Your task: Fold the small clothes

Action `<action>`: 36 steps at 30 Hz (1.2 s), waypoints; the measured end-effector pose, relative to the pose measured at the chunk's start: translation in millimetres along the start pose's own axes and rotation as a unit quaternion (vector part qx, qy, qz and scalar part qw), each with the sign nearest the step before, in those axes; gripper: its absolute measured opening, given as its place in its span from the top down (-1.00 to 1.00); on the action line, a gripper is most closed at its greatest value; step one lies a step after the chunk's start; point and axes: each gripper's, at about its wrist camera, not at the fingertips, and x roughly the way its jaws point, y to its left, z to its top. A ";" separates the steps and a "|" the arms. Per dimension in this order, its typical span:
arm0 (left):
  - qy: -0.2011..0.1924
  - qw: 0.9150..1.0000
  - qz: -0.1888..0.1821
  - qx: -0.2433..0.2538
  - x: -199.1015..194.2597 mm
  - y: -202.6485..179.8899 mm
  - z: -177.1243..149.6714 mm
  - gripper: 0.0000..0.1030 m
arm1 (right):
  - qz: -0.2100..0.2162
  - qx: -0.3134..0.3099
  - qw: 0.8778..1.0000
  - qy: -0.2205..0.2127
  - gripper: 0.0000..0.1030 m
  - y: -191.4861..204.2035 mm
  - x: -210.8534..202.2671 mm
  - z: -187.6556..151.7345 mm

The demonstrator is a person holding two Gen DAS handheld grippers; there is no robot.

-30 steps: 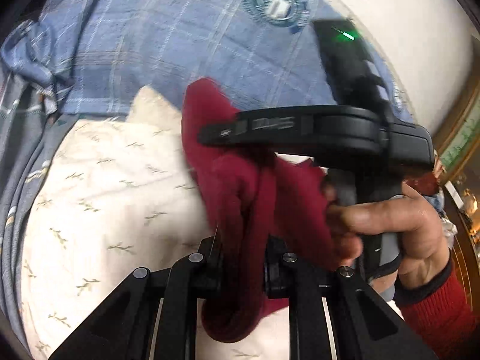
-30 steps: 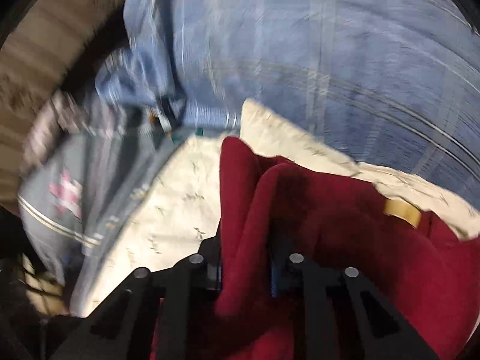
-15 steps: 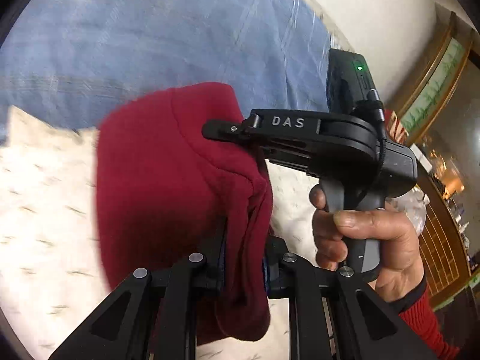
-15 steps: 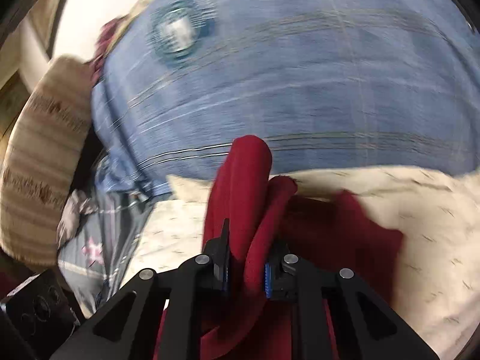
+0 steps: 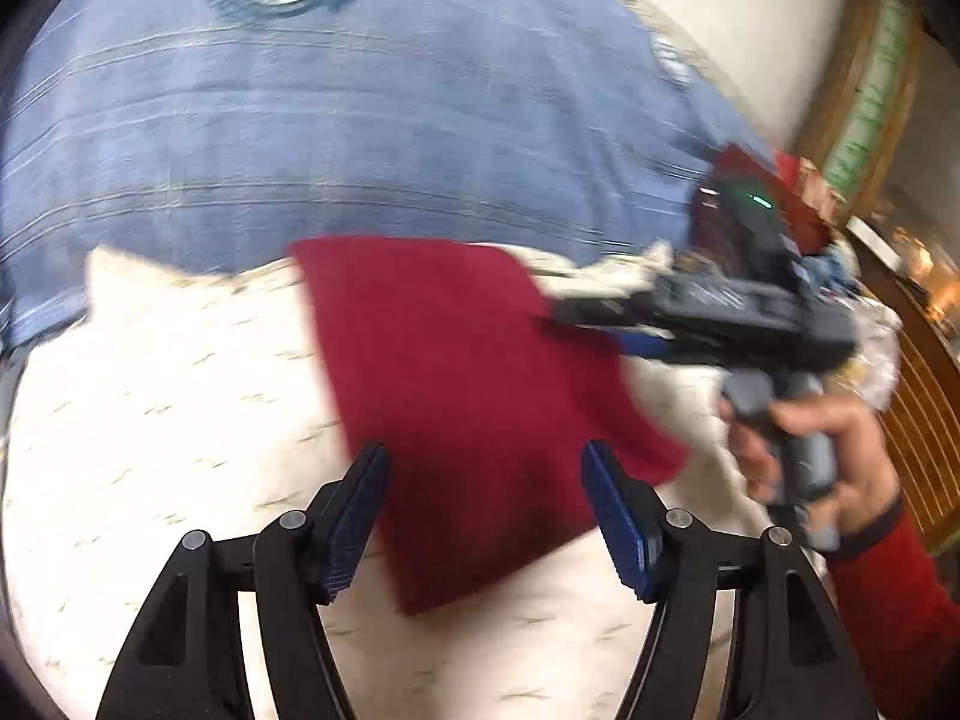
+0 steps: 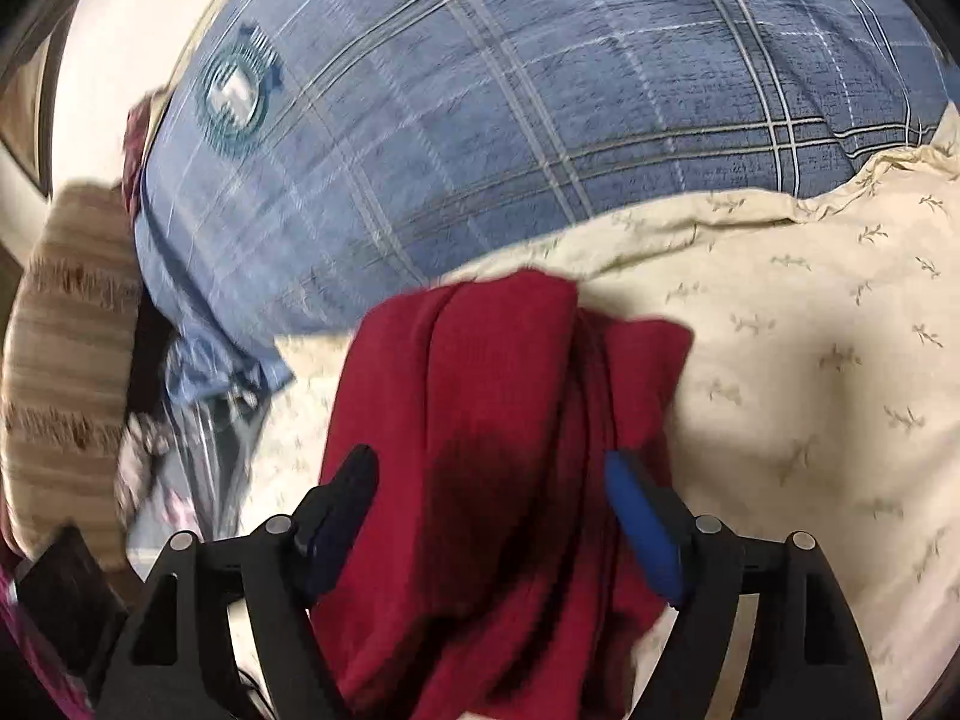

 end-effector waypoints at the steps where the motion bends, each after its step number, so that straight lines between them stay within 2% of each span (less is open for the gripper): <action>1: 0.005 1.000 0.007 -0.013 2.6 4.2 -1.9 -0.28 | -0.005 -0.003 1.000 0.012 -0.56 2.2 5.8 -5.5; 2: 0.010 0.999 0.013 -0.028 7.6 9.8 -4.0 -0.28 | -0.009 -0.006 1.000 0.020 -0.54 -1.4 8.8 -9.6; 4: 0.013 0.999 0.020 -0.037 10.5 4.8 -13.1 -0.28 | -0.035 -0.026 0.999 0.028 -0.07 1.8 20.7 -17.4; 5: 0.015 0.999 0.026 -0.037 12.6 1.0 -15.9 -0.28 | -0.041 -0.040 0.998 0.022 0.23 5.1 19.0 -19.3; 6: 0.015 0.999 0.026 -0.036 14.3 -1.2 -17.2 -0.28 | -0.050 -0.056 0.997 0.008 0.37 11.3 13.4 -20.2; 9: 0.011 0.999 0.022 -0.040 20.4 -4.7 -19.3 -0.28 | -0.066 -0.082 0.994 -0.025 0.50 17.9 -7.5 -22.8; 11: 0.017 0.999 0.025 -0.043 30.5 -1.5 -21.6 -0.28 | -0.094 -0.083 0.992 -0.033 0.51 8.6 -6.2 -25.4; 13: 0.029 0.998 0.032 -0.044 41.6 -1.3 -22.5 -0.28 | -0.117 -0.078 0.990 -0.020 0.50 -5.0 8.2 -29.7; 16: 0.029 0.998 0.045 -0.038 53.4 3.8 -16.3 -0.28 | -0.098 -0.052 0.993 -0.029 0.35 -10.4 -0.7 -27.3; 17: 0.026 0.998 0.050 -0.034 55.2 4.4 -13.5 -0.28 | -0.105 -0.052 0.992 -0.037 0.22 -10.8 -8.8 -26.6; 18: 0.021 0.998 0.056 -0.029 53.1 1.9 -11.9 -0.28 | -0.123 -0.058 0.989 -0.056 0.17 -6.1 -20.4 -25.8; 20: 0.012 0.997 0.067 -0.024 49.9 -1.6 -7.5 -0.28 | -0.131 -0.072 0.985 -0.087 0.17 7.7 -35.7 -26.0; 22: 0.010 0.997 0.074 -0.026 50.8 -3.5 -4.2 -0.28 | -0.102 -0.083 0.986 -0.101 0.17 21.5 -48.4 -24.4; 24: 0.007 0.996 0.078 -0.031 54.7 -3.7 -1.8 -0.28 | -0.083 -0.099 0.986 -0.101 0.18 35.9 -44.8 -20.9; 28: 0.006 0.996 0.081 -0.036 66.7 -5.1 3.6 -0.31 | -0.100 -0.112 0.985 -0.086 0.18 42.9 -23.9 -18.2; 32: 0.010 0.996 0.084 -0.031 80.6 -6.2 6.6 -0.37 | -0.139 -0.104 0.982 -0.067 0.27 26.5 0.4 -16.3; 33: 0.013 0.996 0.084 -0.030 84.9 -6.7 6.8 -0.39 | -0.153 -0.093 0.982 -0.063 0.20 15.5 7.8 -14.7; 36: 0.015 0.996 0.085 -0.028 95.4 -6.6 8.3 -0.43 | -0.128 -0.054 0.989 -0.053 0.10 -12.4 19.6 -14.8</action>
